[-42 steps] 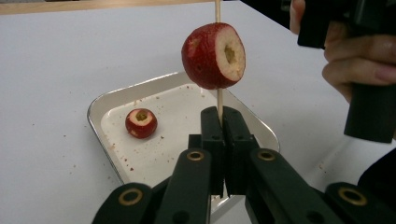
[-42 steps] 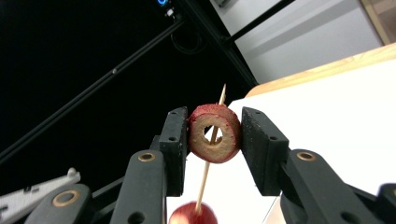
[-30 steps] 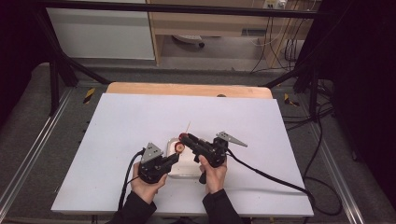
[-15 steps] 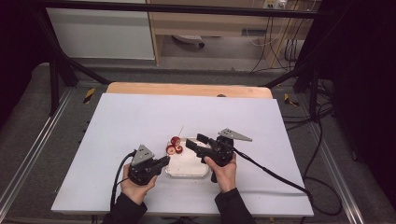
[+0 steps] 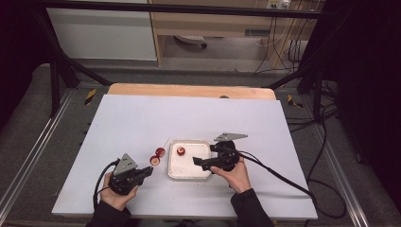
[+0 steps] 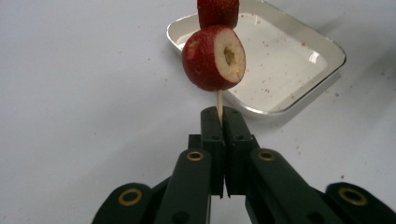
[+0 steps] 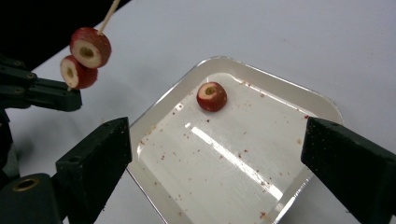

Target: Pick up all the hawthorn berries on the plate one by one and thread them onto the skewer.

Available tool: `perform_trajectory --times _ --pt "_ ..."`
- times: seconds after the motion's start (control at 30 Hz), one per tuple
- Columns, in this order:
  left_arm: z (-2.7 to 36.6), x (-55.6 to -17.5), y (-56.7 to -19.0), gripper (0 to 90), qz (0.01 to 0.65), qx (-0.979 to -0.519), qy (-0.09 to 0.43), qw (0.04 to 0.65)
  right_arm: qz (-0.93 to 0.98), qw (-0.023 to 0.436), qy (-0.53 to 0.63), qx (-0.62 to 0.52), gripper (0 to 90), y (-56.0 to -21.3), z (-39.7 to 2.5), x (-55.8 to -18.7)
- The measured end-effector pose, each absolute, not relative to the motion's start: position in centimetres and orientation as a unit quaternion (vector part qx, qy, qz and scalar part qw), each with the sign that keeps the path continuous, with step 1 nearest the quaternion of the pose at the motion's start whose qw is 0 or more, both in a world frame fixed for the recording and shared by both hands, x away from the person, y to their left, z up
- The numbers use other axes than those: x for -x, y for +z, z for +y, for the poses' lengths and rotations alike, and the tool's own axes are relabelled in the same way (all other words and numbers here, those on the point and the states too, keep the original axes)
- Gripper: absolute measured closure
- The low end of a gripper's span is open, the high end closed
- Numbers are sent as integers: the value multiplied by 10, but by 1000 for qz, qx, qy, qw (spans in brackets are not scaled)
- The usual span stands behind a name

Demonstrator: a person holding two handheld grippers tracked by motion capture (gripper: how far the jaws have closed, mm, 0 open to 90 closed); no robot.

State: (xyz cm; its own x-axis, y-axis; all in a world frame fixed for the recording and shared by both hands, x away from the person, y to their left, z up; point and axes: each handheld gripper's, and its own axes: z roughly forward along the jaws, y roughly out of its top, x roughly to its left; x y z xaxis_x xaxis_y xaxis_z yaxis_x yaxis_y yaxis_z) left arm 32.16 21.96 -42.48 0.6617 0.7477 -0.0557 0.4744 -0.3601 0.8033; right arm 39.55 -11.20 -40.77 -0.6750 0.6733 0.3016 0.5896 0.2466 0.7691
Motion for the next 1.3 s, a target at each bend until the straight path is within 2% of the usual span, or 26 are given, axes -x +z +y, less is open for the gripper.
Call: perform_trajectory --times 0.4,0.77,1.3 --pt "238 -322 -433 882 369 -818 147 415 844 57 381 -373 73 -392 -95 -404" --pt "250 -324 -437 882 379 -816 144 411 871 53 333 -356 100 -386 -58 -422" --pt "250 -324 -437 882 381 -815 143 412 891 32 262 -370 318 -394 -12 -460"
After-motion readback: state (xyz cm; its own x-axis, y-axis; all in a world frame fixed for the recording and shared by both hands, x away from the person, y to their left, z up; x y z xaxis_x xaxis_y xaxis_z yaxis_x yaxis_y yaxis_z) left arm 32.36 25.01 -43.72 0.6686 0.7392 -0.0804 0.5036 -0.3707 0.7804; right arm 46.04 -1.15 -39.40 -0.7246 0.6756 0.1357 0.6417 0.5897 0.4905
